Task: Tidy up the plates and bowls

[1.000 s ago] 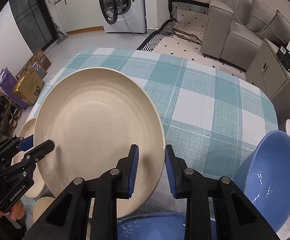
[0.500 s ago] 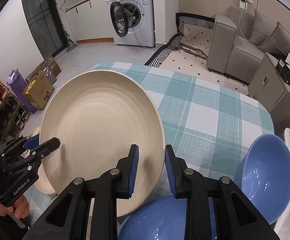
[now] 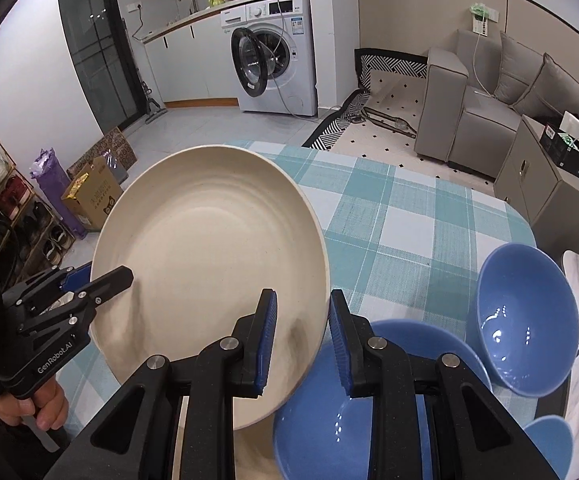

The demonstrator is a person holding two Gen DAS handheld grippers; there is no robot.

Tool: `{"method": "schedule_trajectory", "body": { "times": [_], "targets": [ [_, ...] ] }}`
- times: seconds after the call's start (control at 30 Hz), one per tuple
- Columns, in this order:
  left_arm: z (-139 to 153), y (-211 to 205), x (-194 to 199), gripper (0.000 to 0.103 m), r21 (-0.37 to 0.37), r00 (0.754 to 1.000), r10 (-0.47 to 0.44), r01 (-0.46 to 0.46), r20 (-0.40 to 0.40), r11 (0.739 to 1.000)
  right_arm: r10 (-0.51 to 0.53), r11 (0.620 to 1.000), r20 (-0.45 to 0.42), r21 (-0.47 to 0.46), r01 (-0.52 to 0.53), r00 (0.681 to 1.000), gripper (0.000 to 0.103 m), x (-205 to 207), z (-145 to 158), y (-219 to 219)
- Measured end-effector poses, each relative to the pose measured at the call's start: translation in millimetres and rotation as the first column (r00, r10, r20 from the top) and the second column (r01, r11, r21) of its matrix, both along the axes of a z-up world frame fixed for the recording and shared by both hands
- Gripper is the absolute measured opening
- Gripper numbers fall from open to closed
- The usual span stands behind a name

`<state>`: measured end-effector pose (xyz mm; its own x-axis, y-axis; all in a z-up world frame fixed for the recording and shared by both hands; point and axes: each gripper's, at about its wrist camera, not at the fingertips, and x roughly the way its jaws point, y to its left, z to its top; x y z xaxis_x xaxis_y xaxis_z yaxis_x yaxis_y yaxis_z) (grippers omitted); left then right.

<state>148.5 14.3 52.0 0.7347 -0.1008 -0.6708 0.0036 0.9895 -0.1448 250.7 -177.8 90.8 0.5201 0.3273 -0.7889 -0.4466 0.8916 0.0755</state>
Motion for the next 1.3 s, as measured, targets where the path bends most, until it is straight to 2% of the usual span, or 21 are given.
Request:
{"method": "schedule_trajectory", "body": {
  "times": [0.47, 0.8, 1.3],
  "targets": [
    [7, -2, -39, 0.026, -0.004, 1.000, -0.006, 0.006, 0.031, 1.000, 0.006, 0.998, 0.063, 0.061, -0.010, 0.998, 0.027, -57, 17, -11],
    [6, -1, -60, 0.026, 0.010, 0.999, -0.015, 0.015, 0.040, 1.000, -0.001, 0.995, 0.094, 0.098, -0.008, 0.996, 0.027, -90, 9, -14],
    [-3, -2, -84, 0.026, 0.050, 0.999, -0.010, 0.008, 0.046, 0.999, -0.016, 0.986, 0.087, 0.165, 0.001, 0.996, 0.027, -128, -18, -22]
  ]
}}
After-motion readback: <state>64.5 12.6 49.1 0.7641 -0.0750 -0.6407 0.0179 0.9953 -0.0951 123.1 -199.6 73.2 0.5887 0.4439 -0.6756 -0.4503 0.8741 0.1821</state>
